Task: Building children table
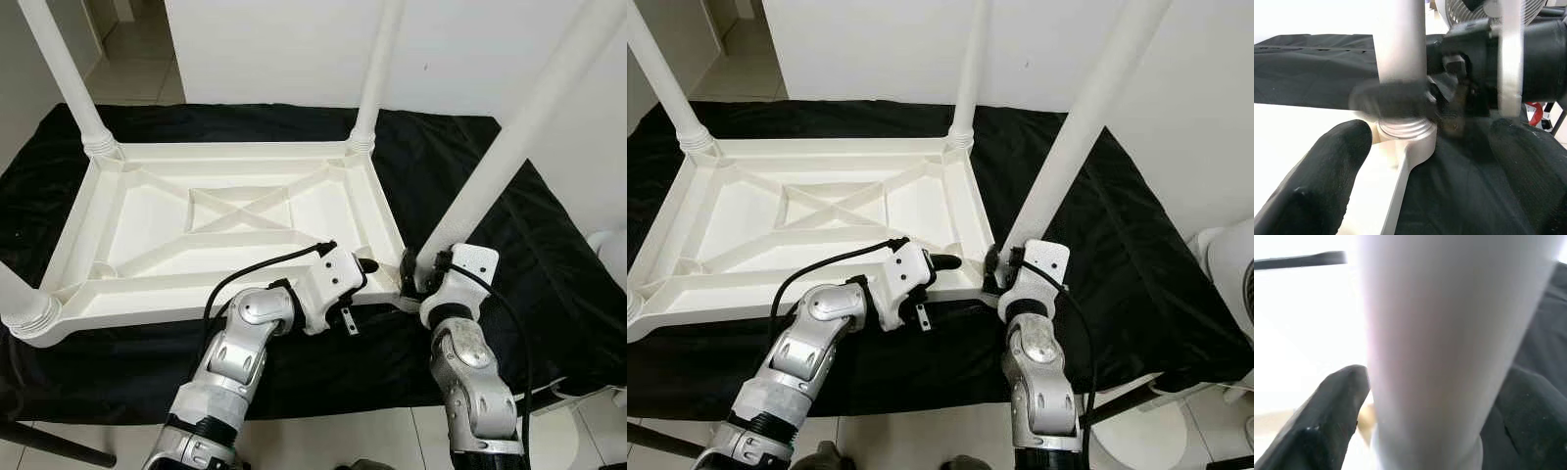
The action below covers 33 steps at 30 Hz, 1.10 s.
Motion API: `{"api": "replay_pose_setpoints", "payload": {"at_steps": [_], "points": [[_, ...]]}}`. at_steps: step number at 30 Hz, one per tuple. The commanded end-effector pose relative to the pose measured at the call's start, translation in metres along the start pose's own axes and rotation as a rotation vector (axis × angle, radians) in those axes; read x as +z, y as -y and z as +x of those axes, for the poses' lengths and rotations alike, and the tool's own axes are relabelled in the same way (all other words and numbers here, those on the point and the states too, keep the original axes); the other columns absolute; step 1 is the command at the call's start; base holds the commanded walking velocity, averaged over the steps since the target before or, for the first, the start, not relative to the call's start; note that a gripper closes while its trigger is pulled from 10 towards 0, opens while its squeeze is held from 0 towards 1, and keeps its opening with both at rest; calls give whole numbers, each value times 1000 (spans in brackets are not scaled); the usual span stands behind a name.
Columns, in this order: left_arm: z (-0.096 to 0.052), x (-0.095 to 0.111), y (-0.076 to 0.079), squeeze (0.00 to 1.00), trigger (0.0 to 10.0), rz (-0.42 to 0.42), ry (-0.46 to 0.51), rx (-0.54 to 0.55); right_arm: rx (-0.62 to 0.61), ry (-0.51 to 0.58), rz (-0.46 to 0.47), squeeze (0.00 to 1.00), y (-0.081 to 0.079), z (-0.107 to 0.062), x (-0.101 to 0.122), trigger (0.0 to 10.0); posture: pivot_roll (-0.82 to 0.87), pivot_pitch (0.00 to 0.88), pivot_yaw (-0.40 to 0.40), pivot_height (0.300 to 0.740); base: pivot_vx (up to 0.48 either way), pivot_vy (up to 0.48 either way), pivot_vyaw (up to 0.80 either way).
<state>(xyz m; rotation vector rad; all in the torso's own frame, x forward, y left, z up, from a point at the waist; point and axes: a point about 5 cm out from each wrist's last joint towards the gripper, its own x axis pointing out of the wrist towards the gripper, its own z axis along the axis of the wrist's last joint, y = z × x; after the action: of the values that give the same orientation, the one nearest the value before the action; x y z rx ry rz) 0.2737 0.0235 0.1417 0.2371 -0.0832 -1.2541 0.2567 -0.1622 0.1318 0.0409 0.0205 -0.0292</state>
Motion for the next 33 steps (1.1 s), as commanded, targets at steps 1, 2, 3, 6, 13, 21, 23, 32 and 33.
{"api": "replay_pose_setpoints", "payload": {"at_steps": [1,2,3,6,13,21,23,32,33], "points": [[2,-1,-9,0,10000,4,-16,179,105,9,-2,0,6,-2,-2,10000,-27,0,-45,740,0,0,0],[2,-1,-9,0,10000,12,-18,176,175,12,-36,0,13,-1,-3,10000,-26,0,-43,740,0,0,0],[3,-1,-10,0,10000,16,-20,174,222,7,-48,0,19,-1,-4,10000,-24,0,-43,740,0,0,0],[3,-1,-10,0,10000,18,-21,173,255,2,-74,0,25,1,-4,10000,-21,0,-43,740,0,0,0],[0,1,-11,0,10000,21,-17,162,463,6,-124,0,35,16,4,10000,-10,0,-46,740,0,0,0],[-6,-1,-6,0,10000,8,-28,116,615,-10,-169,0,31,31,3,10000,5,0,-50,740,0,0,0],[-9,-3,-6,0,10000,12,-37,116,622,-12,-195,0,32,34,2,4745,11,0,-52,740,0,0,0],[-13,-4,-9,0,10000,17,-49,132,658,-54,-181,0,34,32,-7,0,17,0,-59,740,0,0,0],[-13,-4,-9,0,10000,17,-49,133,662,-62,-176,0,35,31,-10,0,16,0,-59,740,0,0,0]]}}
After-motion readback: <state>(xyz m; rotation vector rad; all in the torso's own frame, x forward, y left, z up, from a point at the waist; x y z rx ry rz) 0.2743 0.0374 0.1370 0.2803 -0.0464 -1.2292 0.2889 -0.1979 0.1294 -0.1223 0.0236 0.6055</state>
